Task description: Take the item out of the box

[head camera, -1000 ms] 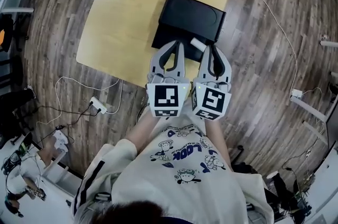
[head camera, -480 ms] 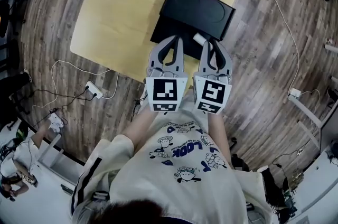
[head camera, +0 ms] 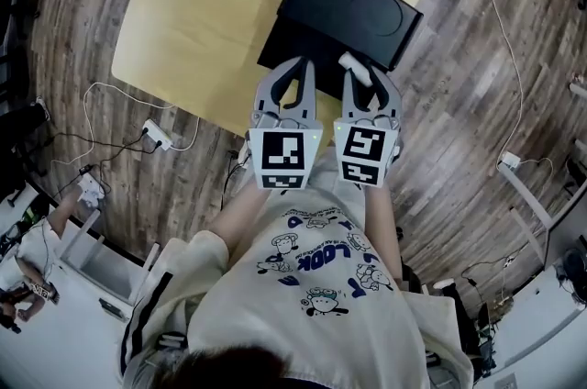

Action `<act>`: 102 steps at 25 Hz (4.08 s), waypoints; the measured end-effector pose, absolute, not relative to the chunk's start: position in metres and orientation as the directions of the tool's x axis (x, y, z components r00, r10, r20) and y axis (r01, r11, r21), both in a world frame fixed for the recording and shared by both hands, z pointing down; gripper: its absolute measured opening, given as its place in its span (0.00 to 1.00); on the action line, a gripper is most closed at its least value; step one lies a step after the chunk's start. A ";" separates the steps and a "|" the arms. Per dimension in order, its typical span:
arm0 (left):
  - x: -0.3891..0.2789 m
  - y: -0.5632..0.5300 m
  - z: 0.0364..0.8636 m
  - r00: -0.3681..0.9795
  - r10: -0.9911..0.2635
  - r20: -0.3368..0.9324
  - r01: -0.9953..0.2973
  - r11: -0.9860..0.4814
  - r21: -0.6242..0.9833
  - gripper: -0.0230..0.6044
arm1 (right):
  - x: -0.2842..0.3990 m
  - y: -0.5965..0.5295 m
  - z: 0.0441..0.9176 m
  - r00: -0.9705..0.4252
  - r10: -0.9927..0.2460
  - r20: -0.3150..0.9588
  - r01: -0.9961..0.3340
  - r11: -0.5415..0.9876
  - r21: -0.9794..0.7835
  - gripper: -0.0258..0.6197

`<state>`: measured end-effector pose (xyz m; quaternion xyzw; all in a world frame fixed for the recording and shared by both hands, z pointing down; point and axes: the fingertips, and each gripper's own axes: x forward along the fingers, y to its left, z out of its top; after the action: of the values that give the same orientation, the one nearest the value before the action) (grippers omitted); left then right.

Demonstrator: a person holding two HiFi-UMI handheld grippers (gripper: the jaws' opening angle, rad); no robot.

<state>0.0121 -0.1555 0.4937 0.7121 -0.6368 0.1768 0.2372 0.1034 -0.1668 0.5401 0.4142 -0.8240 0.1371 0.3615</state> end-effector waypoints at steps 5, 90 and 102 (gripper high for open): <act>0.009 -0.152 0.506 0.122 -0.802 0.585 -0.991 -0.061 0.122 0.06 | 0.101 -0.162 0.557 -0.379 -0.519 0.767 -0.733 0.674 0.094 0.26; -0.021 -0.124 0.381 0.190 -0.934 0.303 -0.981 -0.168 0.097 0.06 | 0.080 -0.134 0.429 -0.317 -0.725 0.611 -0.884 0.460 0.086 0.26; -0.018 -0.112 0.331 0.211 -0.959 0.190 -0.977 -0.199 0.077 0.06 | 0.086 -0.121 0.369 -0.313 -0.847 0.430 -0.925 0.374 0.064 0.26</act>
<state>-0.0181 -0.1124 0.3312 0.7728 -0.6263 0.0497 0.0902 0.0864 -0.1214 0.3687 0.5508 -0.8043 0.0973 0.2006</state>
